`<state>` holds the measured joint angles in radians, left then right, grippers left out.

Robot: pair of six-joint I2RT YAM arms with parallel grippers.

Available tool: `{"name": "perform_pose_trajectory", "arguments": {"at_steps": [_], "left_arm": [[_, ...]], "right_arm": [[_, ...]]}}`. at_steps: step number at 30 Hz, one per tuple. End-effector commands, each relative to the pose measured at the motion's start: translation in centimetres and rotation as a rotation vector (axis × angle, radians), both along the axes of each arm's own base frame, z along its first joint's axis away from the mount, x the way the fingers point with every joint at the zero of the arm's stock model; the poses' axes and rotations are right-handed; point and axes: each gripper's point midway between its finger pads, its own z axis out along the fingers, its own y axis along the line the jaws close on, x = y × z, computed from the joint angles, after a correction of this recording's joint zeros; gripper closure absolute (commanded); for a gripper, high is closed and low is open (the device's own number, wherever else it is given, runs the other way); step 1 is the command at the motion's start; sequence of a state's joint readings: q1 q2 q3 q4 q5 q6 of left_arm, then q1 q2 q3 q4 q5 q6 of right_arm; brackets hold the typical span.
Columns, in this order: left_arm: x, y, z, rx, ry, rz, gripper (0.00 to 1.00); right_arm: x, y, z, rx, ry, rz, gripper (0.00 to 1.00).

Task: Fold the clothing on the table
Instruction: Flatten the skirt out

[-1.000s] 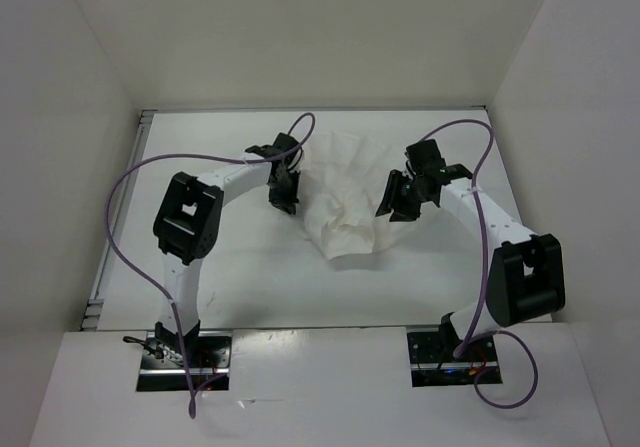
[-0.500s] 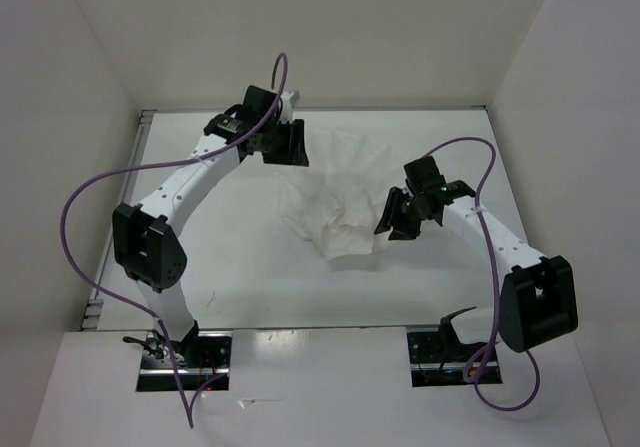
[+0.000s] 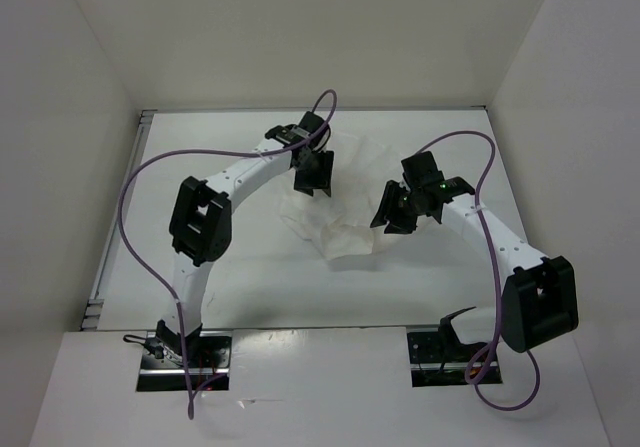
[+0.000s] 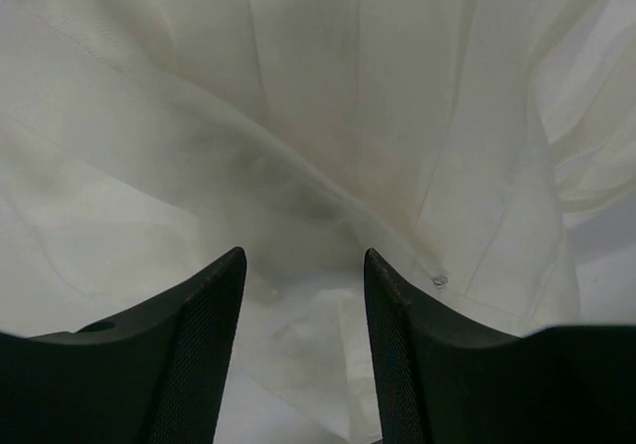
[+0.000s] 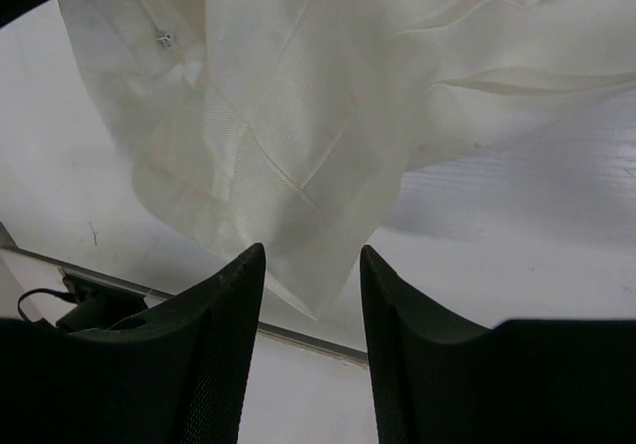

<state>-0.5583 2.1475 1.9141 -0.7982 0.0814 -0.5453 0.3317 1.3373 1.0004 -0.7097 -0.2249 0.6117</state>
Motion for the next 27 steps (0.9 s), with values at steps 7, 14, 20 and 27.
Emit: {"name": "perform_pose_trajectory", "arguments": {"at_steps": [7, 14, 20, 27], "left_arm": [[0.8, -2.6, 1.7, -0.037, -0.039, 0.066, 0.41], [0.5, -2.6, -0.4, 0.024, 0.004, 0.056, 0.39], [-0.4, -1.5, -3.3, 0.124, 0.049, 0.058, 0.39], [-1.4, -2.4, -2.1, 0.078, 0.051, -0.009, 1.0]], "right_arm": [[1.1, 0.6, 2.0, 0.009, -0.112, 0.055, 0.5], [0.6, 0.1, 1.9, -0.014, -0.117, 0.072, 0.5], [0.5, 0.0, 2.2, -0.016, -0.129, 0.08, 0.5], [0.6, -0.2, 2.9, -0.018, -0.157, 0.059, 0.63]]}}
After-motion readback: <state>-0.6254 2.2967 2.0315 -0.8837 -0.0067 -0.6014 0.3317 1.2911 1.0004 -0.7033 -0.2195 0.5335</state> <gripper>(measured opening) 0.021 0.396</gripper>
